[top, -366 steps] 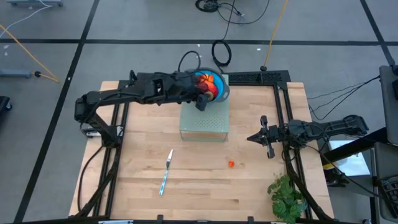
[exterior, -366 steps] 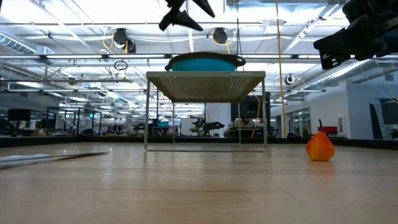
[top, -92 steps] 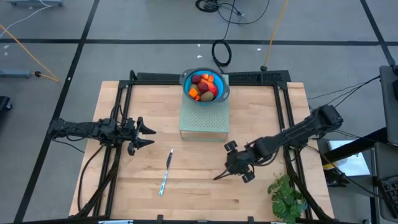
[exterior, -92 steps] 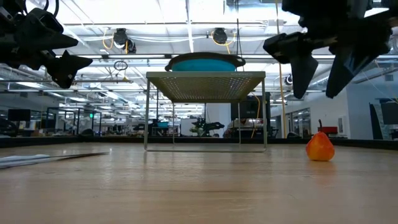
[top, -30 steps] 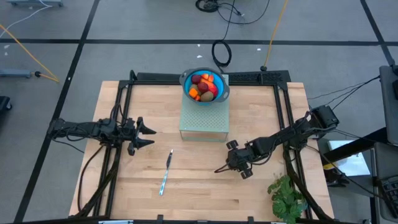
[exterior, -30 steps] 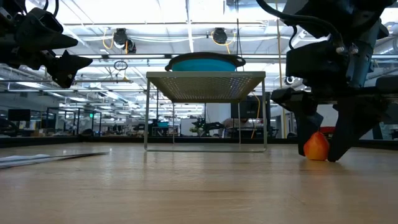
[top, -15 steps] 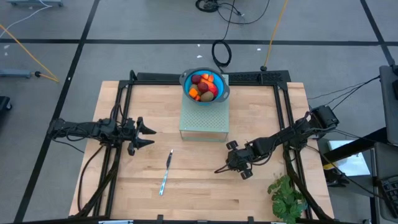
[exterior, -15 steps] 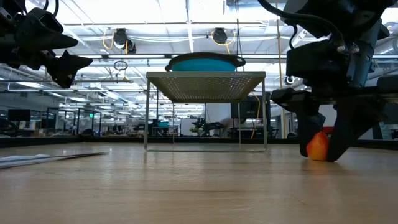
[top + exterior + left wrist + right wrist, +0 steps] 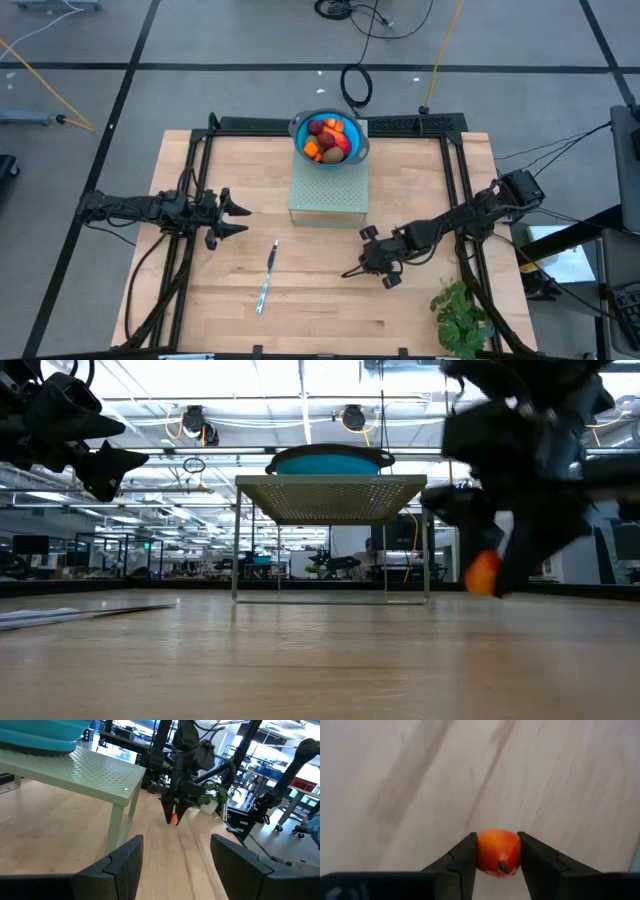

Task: Pick & Place Fruit
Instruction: Put the Peach into the blue strainer bowl on the shelf

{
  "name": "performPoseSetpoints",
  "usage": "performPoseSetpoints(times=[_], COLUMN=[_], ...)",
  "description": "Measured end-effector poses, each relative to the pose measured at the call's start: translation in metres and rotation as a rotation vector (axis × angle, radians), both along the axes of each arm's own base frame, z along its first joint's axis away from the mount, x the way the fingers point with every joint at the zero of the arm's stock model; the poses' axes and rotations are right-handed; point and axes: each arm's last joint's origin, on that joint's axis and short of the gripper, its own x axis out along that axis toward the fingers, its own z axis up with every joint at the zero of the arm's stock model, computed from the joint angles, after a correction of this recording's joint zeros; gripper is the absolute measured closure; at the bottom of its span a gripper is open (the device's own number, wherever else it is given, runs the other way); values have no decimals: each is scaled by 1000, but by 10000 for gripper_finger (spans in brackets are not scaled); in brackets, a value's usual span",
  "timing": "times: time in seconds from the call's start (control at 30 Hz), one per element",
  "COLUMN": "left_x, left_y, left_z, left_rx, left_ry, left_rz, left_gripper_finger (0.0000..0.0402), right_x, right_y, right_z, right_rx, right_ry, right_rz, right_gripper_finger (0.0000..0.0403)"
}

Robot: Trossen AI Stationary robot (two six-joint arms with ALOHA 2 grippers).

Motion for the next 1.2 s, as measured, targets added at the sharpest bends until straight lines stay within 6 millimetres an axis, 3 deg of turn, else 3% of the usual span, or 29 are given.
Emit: performPoseSetpoints(times=[0.4, 0.73, 1.2], left_x=[0, 0, 0], left_y=[0, 0, 0], left_z=[0, 0, 0], left_rx=[0, 0, 21], left_ry=[1, 2, 0], left_rz=[0, 0, -12], left_gripper_finger=[169, 169, 169], right_x=[42, 66, 84], right_y=[13, 19, 18], right_z=[66, 125, 173], right_rx=[74, 158, 309], right_ry=[-221, -415, -883], right_rz=[-6, -85, -162], right_gripper_finger=[281, 281, 281])
